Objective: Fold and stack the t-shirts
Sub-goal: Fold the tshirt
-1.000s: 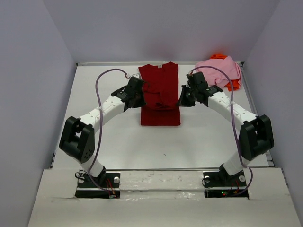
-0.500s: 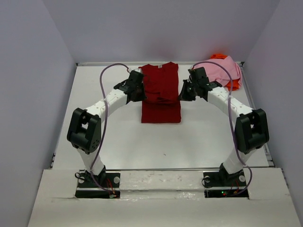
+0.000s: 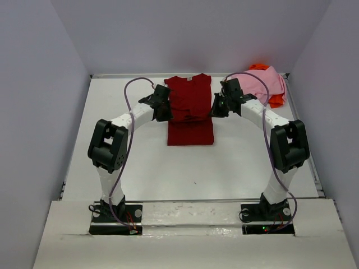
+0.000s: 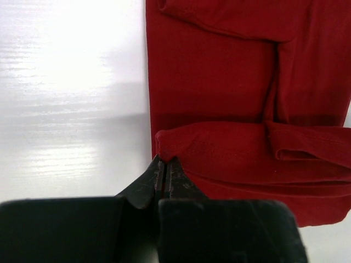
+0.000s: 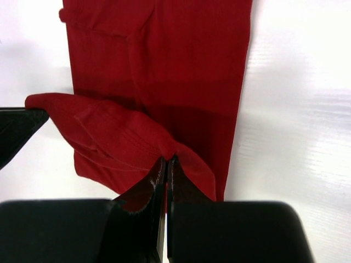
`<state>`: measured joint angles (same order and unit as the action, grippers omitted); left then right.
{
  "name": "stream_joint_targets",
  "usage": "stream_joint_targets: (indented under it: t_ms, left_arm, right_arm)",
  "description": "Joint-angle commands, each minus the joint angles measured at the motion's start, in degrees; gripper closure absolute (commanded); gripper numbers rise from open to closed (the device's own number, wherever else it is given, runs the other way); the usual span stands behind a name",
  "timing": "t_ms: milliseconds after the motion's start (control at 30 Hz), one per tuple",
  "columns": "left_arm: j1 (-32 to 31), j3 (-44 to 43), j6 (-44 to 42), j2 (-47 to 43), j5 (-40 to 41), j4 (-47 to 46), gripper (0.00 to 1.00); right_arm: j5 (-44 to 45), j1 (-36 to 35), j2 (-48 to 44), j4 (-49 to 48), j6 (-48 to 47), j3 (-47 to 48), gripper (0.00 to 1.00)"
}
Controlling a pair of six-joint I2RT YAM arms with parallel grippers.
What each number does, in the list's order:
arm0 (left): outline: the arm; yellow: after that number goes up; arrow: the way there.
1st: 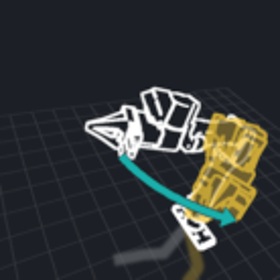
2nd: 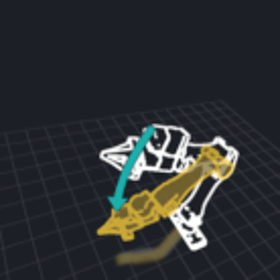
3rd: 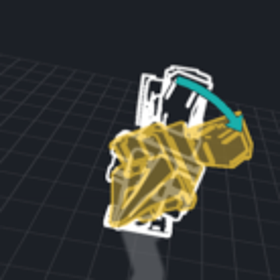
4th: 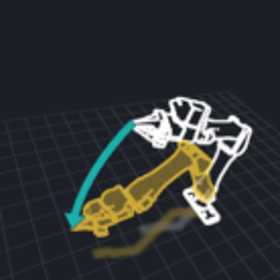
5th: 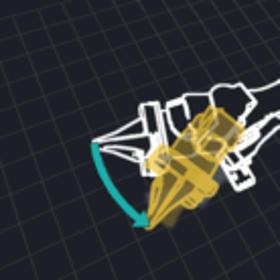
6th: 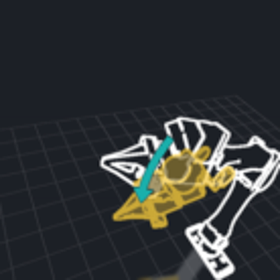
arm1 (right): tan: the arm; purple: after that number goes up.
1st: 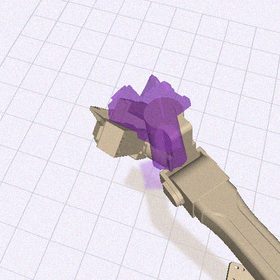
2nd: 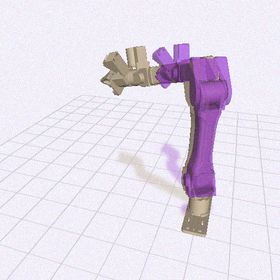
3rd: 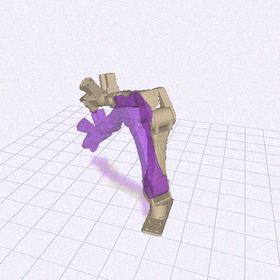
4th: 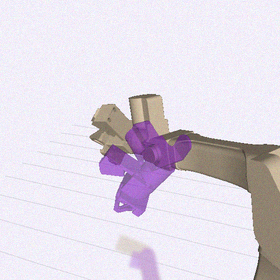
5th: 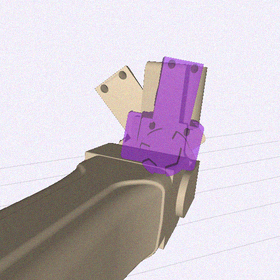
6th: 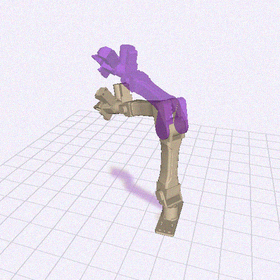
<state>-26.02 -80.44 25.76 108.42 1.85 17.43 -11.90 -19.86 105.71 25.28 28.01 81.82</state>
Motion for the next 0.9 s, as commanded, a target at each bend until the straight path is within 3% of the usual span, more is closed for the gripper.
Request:
stream_joint_targets:
  t_ms: [0, 667, 700, 733, 767, 800, 833, 867]
  left_arm:
    - [1.23, -3.66, -1.68, 0.29, -1.58, -1.96, 1.0]
    - [1.67, -10.42, -2.47, 7.06, -2.9, -0.39, 0.98]
    - [1.76, -10.96, -2.64, 7.33, -2.9, -0.03, 0.9]
    - [1.85, -11.66, -2.56, 7.59, -2.81, 0.49, 0.85]
    - [2.02, -12.71, -2.64, 7.68, -2.81, 1.02, 0.66]
    - [2.11, -13.42, -2.99, 7.6, -2.47, 1.55, 0.54]
    - [2.55, -14.73, -3.26, 6.99, -2.46, 1.9, 0.46]
    - [2.81, -14.74, -3.26, 6.98, -2.46, 1.9, 0.42]
  right_arm:
    - [0.83, 1.22, 0.55, -3.48, -1.2, 3.34, 1.0]
    - [-0.05, 2.28, 8.28, -3.92, -1.82, 9.32, 1.0]
    - [-0.4, 2.28, 8.89, -3.92, -2.17, 10.28, 1.0]
    - [-1.1, 2.28, 9.16, -3.83, -2.43, 10.81, 0.94]
    - [-1.28, 2.8, 9.42, -3.75, -2.69, 11.42, 0.85]
    - [-1.63, 2.81, 9.77, -3.57, -3.05, 13.0, 0.78]
    - [-1.29, 2.81, 9.86, -3.48, -3.22, 13.97, 0.64]
    - [-1.28, 2.81, 10.04, -3.48, -3.49, 15.02, 0.58]
